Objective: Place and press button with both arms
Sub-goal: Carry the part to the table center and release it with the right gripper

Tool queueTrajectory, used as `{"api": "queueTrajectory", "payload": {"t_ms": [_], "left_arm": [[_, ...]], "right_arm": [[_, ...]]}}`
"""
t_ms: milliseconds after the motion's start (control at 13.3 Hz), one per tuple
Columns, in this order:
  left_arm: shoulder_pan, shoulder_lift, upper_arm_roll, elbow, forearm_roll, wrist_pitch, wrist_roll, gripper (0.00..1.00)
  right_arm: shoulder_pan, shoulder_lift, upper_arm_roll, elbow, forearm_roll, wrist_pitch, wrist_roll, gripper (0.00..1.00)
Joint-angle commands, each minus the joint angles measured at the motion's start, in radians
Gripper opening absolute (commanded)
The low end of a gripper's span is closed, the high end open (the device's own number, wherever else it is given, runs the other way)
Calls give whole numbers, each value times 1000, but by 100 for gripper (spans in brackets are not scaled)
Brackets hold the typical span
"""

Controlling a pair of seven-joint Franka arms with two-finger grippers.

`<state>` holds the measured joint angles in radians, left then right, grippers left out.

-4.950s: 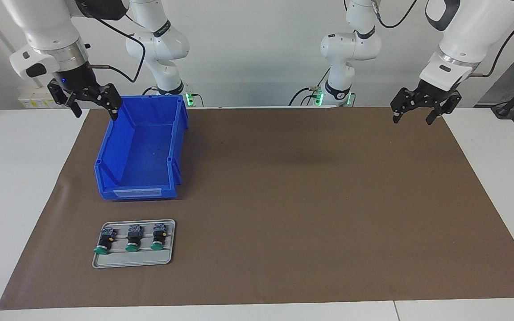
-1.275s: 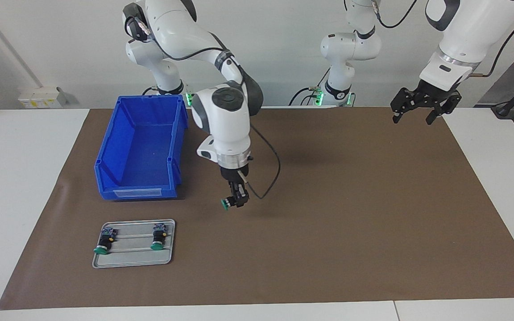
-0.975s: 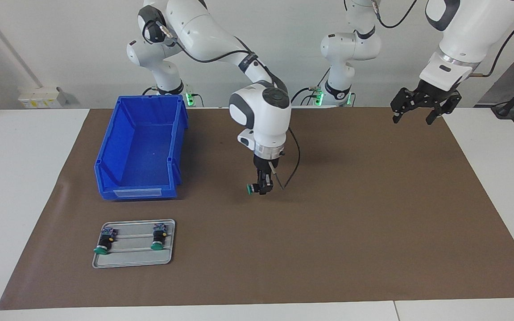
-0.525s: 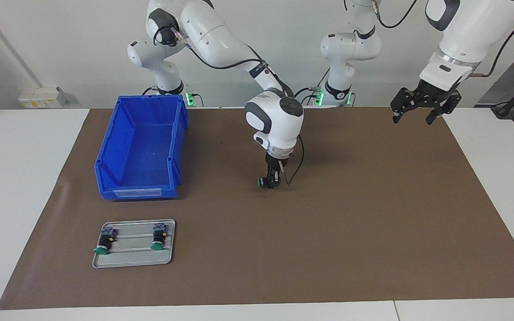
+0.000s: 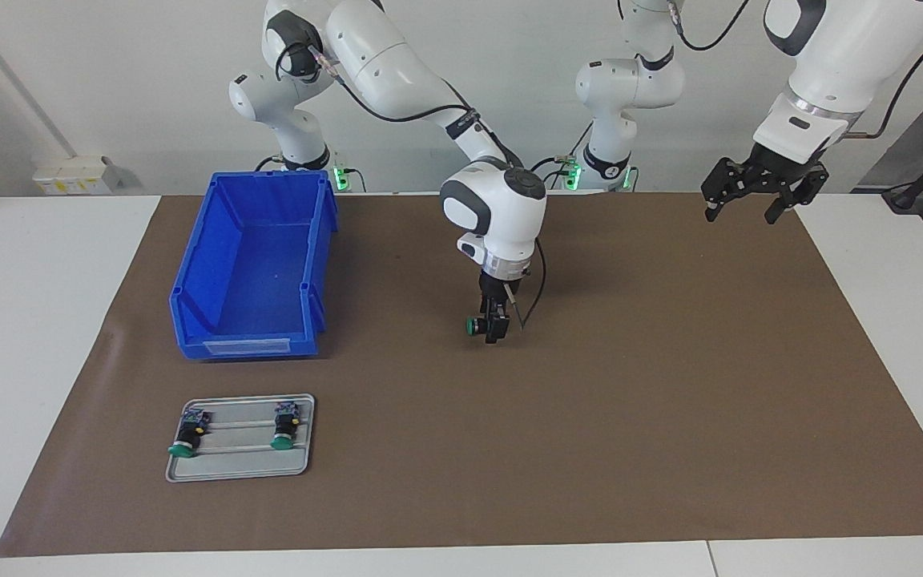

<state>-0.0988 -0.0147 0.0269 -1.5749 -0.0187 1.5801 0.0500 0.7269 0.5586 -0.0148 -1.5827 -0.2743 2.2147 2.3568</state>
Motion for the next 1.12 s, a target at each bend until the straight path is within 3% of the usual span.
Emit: {"api": "queueTrajectory", "payload": {"t_ms": [0,225,525,675,1050], "left_arm": [[7,-25,-2,-30,9,18,11,100],[7,-25,-2,-30,9,18,11,100],[7,-24,-2,-30,9,17,11,100],[7,-25,-2,-30,9,17,11,100],[-28,-21,-18,-22,9,47,13,100]], "right_arm": [[-93,-145,7,-43,-3,3,-211,100],[-196,-236,7,-45,9,-15,-516,100],[-348,-307,7,-43,27,-108,-1120,100],[-433,-357,6,-43,142,-141,-1371,100],[-616,-482,6,-33,211,-361,-1882,100]]}}
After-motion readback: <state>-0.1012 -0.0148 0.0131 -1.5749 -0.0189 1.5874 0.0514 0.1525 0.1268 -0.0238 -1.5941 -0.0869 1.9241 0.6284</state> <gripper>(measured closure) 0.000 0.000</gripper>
